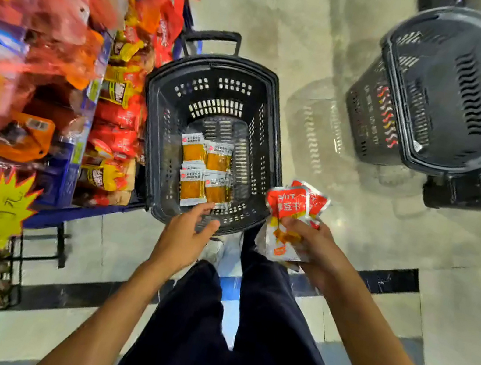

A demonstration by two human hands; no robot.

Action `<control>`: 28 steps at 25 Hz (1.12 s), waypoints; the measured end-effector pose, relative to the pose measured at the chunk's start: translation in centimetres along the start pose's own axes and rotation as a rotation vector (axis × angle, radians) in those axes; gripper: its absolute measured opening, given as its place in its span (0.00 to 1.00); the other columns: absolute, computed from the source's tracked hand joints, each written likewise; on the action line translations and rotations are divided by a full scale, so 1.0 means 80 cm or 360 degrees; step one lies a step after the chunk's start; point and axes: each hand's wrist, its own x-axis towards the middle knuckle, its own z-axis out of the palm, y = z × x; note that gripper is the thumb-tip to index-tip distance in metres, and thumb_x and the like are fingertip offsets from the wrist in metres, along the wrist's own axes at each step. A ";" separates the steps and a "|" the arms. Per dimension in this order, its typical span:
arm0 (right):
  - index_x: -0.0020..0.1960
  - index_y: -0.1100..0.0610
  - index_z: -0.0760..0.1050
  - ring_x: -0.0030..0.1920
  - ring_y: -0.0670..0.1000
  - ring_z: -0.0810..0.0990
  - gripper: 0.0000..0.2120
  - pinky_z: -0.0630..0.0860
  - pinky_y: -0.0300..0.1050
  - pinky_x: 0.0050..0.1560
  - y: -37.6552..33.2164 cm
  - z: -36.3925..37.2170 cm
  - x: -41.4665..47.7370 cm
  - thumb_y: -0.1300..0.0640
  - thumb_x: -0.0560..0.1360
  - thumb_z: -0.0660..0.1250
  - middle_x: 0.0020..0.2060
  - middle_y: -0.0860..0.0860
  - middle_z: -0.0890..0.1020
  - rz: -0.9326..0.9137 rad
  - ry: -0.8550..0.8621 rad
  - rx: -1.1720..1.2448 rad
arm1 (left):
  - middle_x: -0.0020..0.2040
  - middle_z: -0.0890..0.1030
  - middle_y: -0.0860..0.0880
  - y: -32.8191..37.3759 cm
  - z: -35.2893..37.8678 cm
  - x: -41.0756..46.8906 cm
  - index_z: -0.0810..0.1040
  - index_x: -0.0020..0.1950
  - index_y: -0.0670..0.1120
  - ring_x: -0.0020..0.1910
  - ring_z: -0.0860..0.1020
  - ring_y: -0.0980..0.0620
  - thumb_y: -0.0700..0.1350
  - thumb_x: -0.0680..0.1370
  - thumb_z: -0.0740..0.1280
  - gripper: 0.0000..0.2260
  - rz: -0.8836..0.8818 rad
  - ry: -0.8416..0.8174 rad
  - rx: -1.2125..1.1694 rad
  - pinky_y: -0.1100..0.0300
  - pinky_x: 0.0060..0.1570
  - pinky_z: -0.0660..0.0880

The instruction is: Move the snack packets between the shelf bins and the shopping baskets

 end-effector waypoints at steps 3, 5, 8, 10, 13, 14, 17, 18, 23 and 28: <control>0.54 0.62 0.75 0.34 0.52 0.82 0.10 0.78 0.43 0.33 0.044 -0.028 -0.077 0.65 0.73 0.64 0.38 0.56 0.83 -0.0030 0.0138 0.0309 | 0.66 0.75 0.49 0.040 -0.003 -0.028 0.70 0.69 0.49 0.64 0.74 0.49 0.50 0.80 0.62 0.17 0.0243 -0.0096 0.0091 0.53 0.62 0.71; 0.54 0.63 0.75 0.35 0.53 0.82 0.11 0.79 0.44 0.36 0.079 -0.053 -0.126 0.64 0.72 0.65 0.40 0.57 0.83 -0.0085 0.0222 0.0506 | 0.65 0.76 0.47 0.070 0.009 -0.043 0.71 0.68 0.47 0.63 0.74 0.48 0.49 0.80 0.62 0.17 0.0386 -0.0178 0.0157 0.53 0.62 0.71; 0.50 0.61 0.75 0.33 0.52 0.82 0.10 0.78 0.43 0.36 0.126 -0.101 -0.180 0.63 0.68 0.69 0.36 0.56 0.83 -0.0153 0.0370 0.0724 | 0.63 0.77 0.46 0.119 0.051 -0.057 0.71 0.68 0.47 0.61 0.75 0.48 0.50 0.80 0.63 0.17 0.0585 -0.0358 0.0260 0.51 0.61 0.72; 0.48 0.61 0.75 0.31 0.51 0.81 0.06 0.76 0.44 0.35 0.148 -0.132 -0.203 0.63 0.71 0.67 0.33 0.55 0.83 -0.0175 0.0457 0.0843 | 0.62 0.77 0.48 0.149 0.084 -0.061 0.71 0.67 0.47 0.61 0.75 0.48 0.50 0.79 0.63 0.18 0.0691 -0.0465 0.0297 0.52 0.61 0.72; 0.50 0.63 0.75 0.31 0.52 0.82 0.14 0.75 0.46 0.37 0.164 -0.193 -0.219 0.62 0.66 0.70 0.34 0.57 0.83 -0.0170 0.0517 0.0994 | 0.65 0.75 0.48 0.198 0.148 -0.062 0.71 0.68 0.48 0.62 0.74 0.49 0.50 0.79 0.63 0.18 0.0747 -0.0631 0.0373 0.54 0.61 0.71; 0.51 0.63 0.75 0.32 0.53 0.82 0.13 0.77 0.46 0.36 0.162 -0.214 -0.220 0.62 0.67 0.69 0.35 0.57 0.83 -0.0171 0.0530 0.1031 | 0.65 0.75 0.49 0.212 0.169 -0.059 0.70 0.68 0.48 0.63 0.74 0.49 0.50 0.79 0.63 0.18 0.0743 -0.0653 0.0394 0.54 0.61 0.71; 0.50 0.62 0.75 0.32 0.53 0.83 0.06 0.80 0.44 0.34 0.139 -0.286 -0.217 0.66 0.72 0.65 0.34 0.56 0.83 -0.0166 0.0571 0.1051 | 0.66 0.75 0.49 0.251 0.224 -0.053 0.70 0.68 0.47 0.63 0.74 0.49 0.50 0.80 0.62 0.18 0.0716 -0.0613 0.0414 0.59 0.57 0.69; 0.51 0.62 0.75 0.34 0.54 0.83 0.10 0.80 0.46 0.38 0.126 -0.304 -0.216 0.66 0.70 0.67 0.36 0.57 0.83 -0.0173 0.0553 0.1033 | 0.65 0.75 0.49 0.260 0.234 -0.054 0.70 0.68 0.47 0.63 0.74 0.49 0.49 0.80 0.63 0.17 0.0696 -0.0579 0.0397 0.61 0.56 0.68; 0.56 0.61 0.75 0.41 0.56 0.83 0.24 0.79 0.53 0.48 0.026 -0.386 -0.196 0.64 0.61 0.74 0.43 0.58 0.83 -0.0183 0.0360 0.0878 | 0.63 0.77 0.46 0.281 0.268 -0.054 0.73 0.65 0.45 0.61 0.75 0.50 0.45 0.79 0.64 0.15 0.0444 -0.0369 0.0217 0.62 0.58 0.68; 0.61 0.62 0.73 0.49 0.59 0.80 0.22 0.74 0.58 0.58 -0.101 -0.433 -0.124 0.61 0.67 0.69 0.50 0.60 0.81 -0.0097 0.0236 0.0663 | 0.63 0.77 0.46 0.328 0.287 0.006 0.73 0.65 0.44 0.63 0.74 0.49 0.45 0.80 0.63 0.15 0.0249 -0.0168 0.0099 0.60 0.60 0.68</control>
